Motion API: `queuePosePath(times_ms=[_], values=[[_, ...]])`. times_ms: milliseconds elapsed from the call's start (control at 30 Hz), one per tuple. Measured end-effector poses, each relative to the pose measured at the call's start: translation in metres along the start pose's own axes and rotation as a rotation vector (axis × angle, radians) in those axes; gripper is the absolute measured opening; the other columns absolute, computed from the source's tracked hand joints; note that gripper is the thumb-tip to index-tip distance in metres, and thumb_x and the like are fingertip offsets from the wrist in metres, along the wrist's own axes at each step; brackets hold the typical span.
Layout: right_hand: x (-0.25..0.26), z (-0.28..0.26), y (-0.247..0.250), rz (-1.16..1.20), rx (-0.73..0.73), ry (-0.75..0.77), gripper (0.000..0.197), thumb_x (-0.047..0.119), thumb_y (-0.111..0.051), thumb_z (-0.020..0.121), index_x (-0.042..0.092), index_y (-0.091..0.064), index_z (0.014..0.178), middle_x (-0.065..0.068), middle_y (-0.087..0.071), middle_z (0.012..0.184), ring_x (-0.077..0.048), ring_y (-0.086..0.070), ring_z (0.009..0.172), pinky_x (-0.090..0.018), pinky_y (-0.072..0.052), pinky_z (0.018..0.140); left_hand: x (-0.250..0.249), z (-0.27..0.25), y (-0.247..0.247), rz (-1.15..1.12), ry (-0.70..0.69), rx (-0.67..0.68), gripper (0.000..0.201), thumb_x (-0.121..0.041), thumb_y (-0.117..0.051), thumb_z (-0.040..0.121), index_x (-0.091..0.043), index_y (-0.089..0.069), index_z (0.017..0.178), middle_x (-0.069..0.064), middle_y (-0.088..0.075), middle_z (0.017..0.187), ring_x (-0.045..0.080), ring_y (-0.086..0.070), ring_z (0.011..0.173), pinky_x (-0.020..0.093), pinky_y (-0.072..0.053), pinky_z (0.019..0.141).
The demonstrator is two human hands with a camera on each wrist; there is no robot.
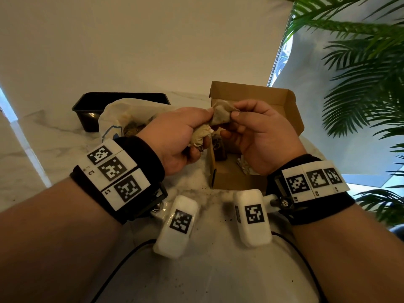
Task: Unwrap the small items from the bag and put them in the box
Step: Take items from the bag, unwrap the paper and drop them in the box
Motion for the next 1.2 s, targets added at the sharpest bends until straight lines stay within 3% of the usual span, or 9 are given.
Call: queuePosePath(times_ms=[167, 267, 500, 600, 700, 867, 1033, 1100, 1200], values=[[-0.001, -0.001, 0.000, -0.041, -0.016, -0.003, 0.021, -0.009, -0.050, 0.095, 0.010, -0.061, 0.093, -0.005, -0.072, 0.078, -0.014, -0.069, 0.065, -0.029, -0.055, 0.060, -0.001, 0.002, 0.002, 0.004, -0.029, -0.023, 0.012, -0.031, -0.058, 0.103, -0.020, -0.062, 0.101, -0.002, -0.064, 0.073, 0.007, -0.054, 0.050, 0.013, -0.031, 0.033], [-0.003, -0.001, 0.001, -0.068, -0.017, -0.016, 0.017, -0.004, -0.055, 0.094, 0.010, -0.062, 0.102, -0.007, -0.072, 0.086, -0.017, -0.068, 0.070, -0.031, -0.054, 0.060, -0.002, 0.004, 0.002, 0.007, -0.049, -0.031, 0.011, -0.030, -0.058, 0.103, -0.021, -0.061, 0.098, -0.002, -0.064, 0.071, 0.006, -0.053, 0.049, 0.013, -0.030, 0.032], [-0.007, -0.001, 0.004, -0.076, -0.077, -0.045, 0.025, 0.013, -0.061, 0.094, 0.002, -0.065, 0.116, -0.011, -0.072, 0.089, -0.021, -0.064, 0.074, -0.029, -0.052, 0.057, -0.003, 0.006, 0.003, 0.056, -0.083, -0.038, 0.008, -0.026, -0.060, 0.102, -0.019, -0.064, 0.103, 0.002, -0.063, 0.077, 0.007, -0.051, 0.048, 0.015, -0.031, 0.032], [-0.008, 0.000, 0.007, -0.097, -0.095, -0.063, 0.012, 0.008, -0.063, 0.093, 0.005, -0.067, 0.104, -0.012, -0.074, 0.087, -0.021, -0.068, 0.073, -0.031, -0.055, 0.059, -0.002, 0.005, 0.003, 0.089, -0.081, -0.031, 0.009, -0.027, -0.062, 0.101, -0.018, -0.065, 0.104, 0.005, -0.063, 0.083, 0.008, -0.050, 0.051, 0.016, -0.031, 0.033], [-0.006, 0.001, 0.011, -0.116, -0.126, -0.062, 0.013, 0.008, -0.062, 0.094, 0.006, -0.067, 0.106, -0.013, -0.074, 0.093, -0.022, -0.070, 0.076, -0.034, -0.058, 0.063, -0.001, 0.005, 0.003, 0.103, -0.073, -0.033, 0.008, -0.025, -0.062, 0.101, -0.018, -0.066, 0.102, 0.006, -0.063, 0.084, 0.009, -0.049, 0.052, 0.015, -0.031, 0.033], [-0.005, 0.002, 0.018, -0.237, -0.163, -0.029, 0.009, 0.014, -0.069, 0.091, 0.022, -0.074, 0.091, -0.004, -0.071, 0.090, -0.020, -0.062, 0.078, -0.031, -0.050, 0.055, 0.006, 0.008, 0.007, 0.114, 0.006, -0.053, 0.012, -0.023, -0.057, 0.103, -0.017, -0.066, 0.108, 0.008, -0.063, 0.084, 0.010, -0.050, 0.049, 0.014, -0.031, 0.033], [-0.007, 0.001, 0.008, -0.297, -0.033, -0.043, 0.007, 0.005, -0.068, 0.089, 0.011, -0.071, 0.088, -0.007, -0.073, 0.076, -0.021, -0.067, 0.070, -0.033, -0.052, 0.060, 0.005, 0.008, 0.006, 0.132, 0.004, -0.037, 0.016, -0.023, -0.052, 0.105, -0.020, -0.066, 0.112, 0.005, -0.064, 0.084, 0.009, -0.051, 0.048, 0.014, -0.029, 0.036], [-0.005, -0.001, 0.005, -0.302, -0.001, -0.030, 0.006, 0.014, -0.071, 0.087, 0.009, -0.071, 0.083, -0.008, -0.074, 0.076, -0.021, -0.068, 0.071, -0.034, -0.052, 0.064, 0.004, 0.008, 0.007, 0.144, -0.007, -0.037, 0.018, -0.025, -0.055, 0.103, -0.018, -0.068, 0.115, 0.004, -0.064, 0.081, 0.008, -0.050, 0.048, 0.015, -0.029, 0.036], [-0.006, -0.004, 0.004, -0.264, -0.018, -0.077, 0.034, 0.035, -0.058, 0.095, 0.010, -0.074, 0.079, -0.010, -0.074, 0.083, -0.024, -0.067, 0.076, -0.035, -0.052, 0.064, 0.004, 0.009, 0.008, 0.148, -0.017, -0.040, 0.023, -0.026, -0.056, 0.103, -0.015, -0.069, 0.118, 0.006, -0.064, 0.082, 0.008, -0.050, 0.047, 0.016, -0.029, 0.035]])
Point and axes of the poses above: each hand's wrist, its own z-axis towards the middle knuckle, its own y-axis out of the back of the hand, x = y × z, the point moved 7 cm from there along z, towards the middle knuckle
